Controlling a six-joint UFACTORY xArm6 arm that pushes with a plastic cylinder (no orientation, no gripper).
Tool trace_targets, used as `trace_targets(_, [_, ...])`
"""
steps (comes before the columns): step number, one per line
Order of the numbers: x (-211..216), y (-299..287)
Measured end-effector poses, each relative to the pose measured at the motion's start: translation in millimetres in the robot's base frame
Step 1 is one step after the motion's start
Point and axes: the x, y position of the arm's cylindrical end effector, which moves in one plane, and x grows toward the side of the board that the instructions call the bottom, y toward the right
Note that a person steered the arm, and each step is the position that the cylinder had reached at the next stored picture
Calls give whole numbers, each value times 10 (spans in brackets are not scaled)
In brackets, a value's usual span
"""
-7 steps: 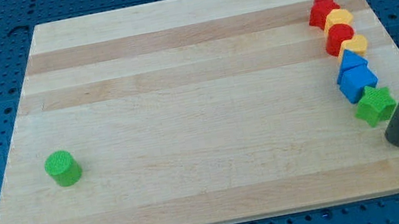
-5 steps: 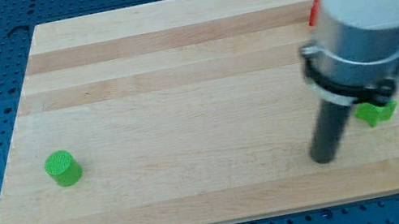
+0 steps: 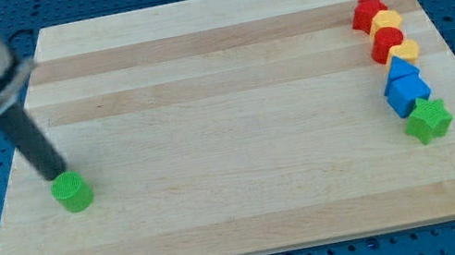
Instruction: Push green circle slightly right
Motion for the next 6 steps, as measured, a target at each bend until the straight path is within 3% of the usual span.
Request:
trace_targets(1, [189,-344])
trace_targets(2, [373,-99])
trace_targets(5, [377,1485])
trace_targets(6, [377,1575])
